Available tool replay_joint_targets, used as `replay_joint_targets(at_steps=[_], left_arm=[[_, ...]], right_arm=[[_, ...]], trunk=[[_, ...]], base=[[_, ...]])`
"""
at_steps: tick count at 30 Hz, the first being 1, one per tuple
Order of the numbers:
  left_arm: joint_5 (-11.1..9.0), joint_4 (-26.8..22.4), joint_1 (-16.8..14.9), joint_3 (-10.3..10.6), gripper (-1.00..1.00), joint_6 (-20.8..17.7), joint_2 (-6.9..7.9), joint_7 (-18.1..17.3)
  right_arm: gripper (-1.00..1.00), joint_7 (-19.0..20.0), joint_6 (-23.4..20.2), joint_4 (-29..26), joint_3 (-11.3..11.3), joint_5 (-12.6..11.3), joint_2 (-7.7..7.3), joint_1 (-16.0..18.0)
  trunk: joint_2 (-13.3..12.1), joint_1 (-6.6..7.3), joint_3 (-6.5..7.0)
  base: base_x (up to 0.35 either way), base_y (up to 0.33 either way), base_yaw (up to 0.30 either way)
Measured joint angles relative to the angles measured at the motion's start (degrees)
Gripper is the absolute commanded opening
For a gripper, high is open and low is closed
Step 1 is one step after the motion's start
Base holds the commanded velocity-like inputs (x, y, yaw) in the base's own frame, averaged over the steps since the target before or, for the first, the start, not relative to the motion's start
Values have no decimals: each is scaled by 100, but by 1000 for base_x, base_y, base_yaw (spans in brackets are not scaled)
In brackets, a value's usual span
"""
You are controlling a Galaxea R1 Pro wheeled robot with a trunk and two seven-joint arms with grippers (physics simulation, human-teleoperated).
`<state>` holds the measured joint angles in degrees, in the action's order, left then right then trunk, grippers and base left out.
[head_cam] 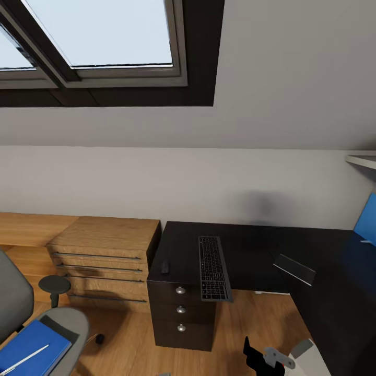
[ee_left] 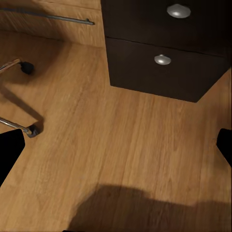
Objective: In the bedroom, organize the workspace by keeping the computer under the desk, ensuring the monitor is on the desk, placing the keyboard on the desk next to the monitor, placing the mouse on the desk next to the keyboard, moving the folder from the swivel chair onto the desk next to the mouse, stacking the notebook on top of the folder with the pen on top of the notebook, and positioning the swivel chair next to the desk.
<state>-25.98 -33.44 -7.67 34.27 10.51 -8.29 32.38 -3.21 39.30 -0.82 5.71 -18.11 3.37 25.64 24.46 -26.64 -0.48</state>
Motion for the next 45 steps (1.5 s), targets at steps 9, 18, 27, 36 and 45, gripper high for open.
replay_joint_targets(at_steps=[9, 18, 27, 36, 45], left_arm=[[370, -1331, -1, 52, 100, -203, 6, 38], [767, -3079, -2, 64, 100, -2028, -8, 461], [848, -4101, -2, 80, 100, -2837, -171, 681], [839, -4240, -17, 29, 100, -2930, -171, 700], [844, -4213, -20, -467, 100, -2901, -131, 733]], right_arm=[[100, -27, 895, -95, -9, -12, -54, 3], [100, -87, 805, -1078, 9, -20, -213, 16], [100, -654, -1993, -3212, 97, 37, -774, 27], [100, -772, -4377, -4848, 388, -148, -1099, 112], [100, -793, -5189, -4469, 619, -265, -1204, 296]], trunk=[[0, 0, 0], [0, 0, 0], [0, 0, 0], [0, 0, 0], [-1, 0, 0]], base=[[0, 0, 0], [0, 0, 0], [0, 0, 0], [0, 0, 0], [0, 0, 0]])
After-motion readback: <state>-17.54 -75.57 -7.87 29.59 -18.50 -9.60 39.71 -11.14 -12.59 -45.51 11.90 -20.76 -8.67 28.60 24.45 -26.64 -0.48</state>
